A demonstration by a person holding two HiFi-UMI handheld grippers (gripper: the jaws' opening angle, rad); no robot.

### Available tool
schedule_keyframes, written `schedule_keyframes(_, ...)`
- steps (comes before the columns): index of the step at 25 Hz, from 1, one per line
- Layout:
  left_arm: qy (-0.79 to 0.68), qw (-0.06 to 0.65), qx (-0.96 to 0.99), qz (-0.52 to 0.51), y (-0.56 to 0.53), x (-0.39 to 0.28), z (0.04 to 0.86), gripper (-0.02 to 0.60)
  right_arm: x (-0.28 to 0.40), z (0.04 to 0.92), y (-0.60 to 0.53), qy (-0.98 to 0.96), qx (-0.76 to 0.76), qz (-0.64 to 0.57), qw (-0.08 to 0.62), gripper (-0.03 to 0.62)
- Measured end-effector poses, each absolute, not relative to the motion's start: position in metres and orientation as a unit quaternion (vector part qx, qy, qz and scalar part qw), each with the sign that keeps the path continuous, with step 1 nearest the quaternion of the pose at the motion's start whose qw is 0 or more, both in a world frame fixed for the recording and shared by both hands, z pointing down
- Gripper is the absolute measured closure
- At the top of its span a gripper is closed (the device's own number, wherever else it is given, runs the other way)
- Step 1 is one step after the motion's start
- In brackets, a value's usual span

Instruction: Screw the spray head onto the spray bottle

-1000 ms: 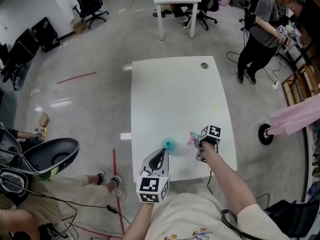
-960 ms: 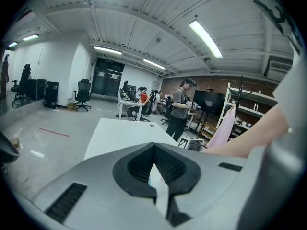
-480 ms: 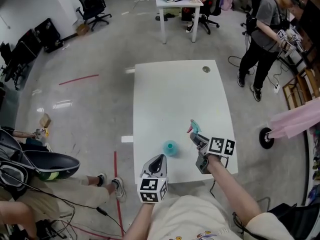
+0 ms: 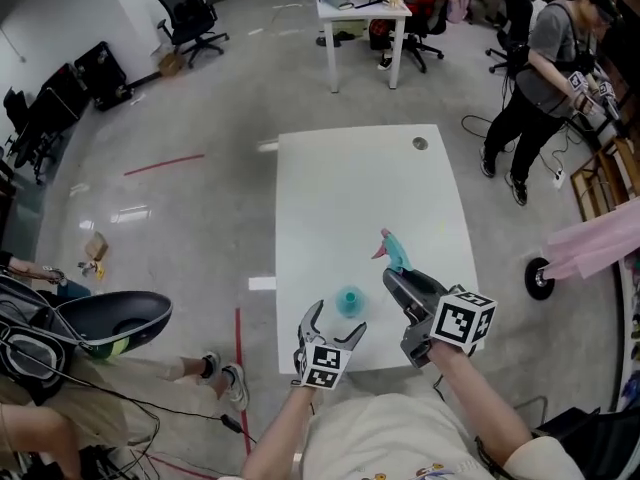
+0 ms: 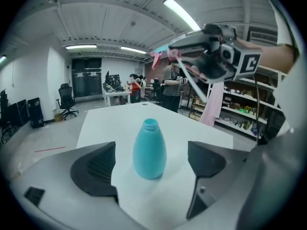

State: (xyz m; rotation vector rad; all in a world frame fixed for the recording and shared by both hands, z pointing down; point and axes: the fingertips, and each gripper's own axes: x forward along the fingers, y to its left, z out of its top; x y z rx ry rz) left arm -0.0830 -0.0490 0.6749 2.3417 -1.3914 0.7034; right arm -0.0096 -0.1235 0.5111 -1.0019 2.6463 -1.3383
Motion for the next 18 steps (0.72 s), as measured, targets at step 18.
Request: schedule_keyframes(18,-0.464,0.134,0.826,0.292,-0.103,-0.050,0.726,0.202,0.054,0.516,-0.122,0.842,-0.358,-0.402,0.019,0.459)
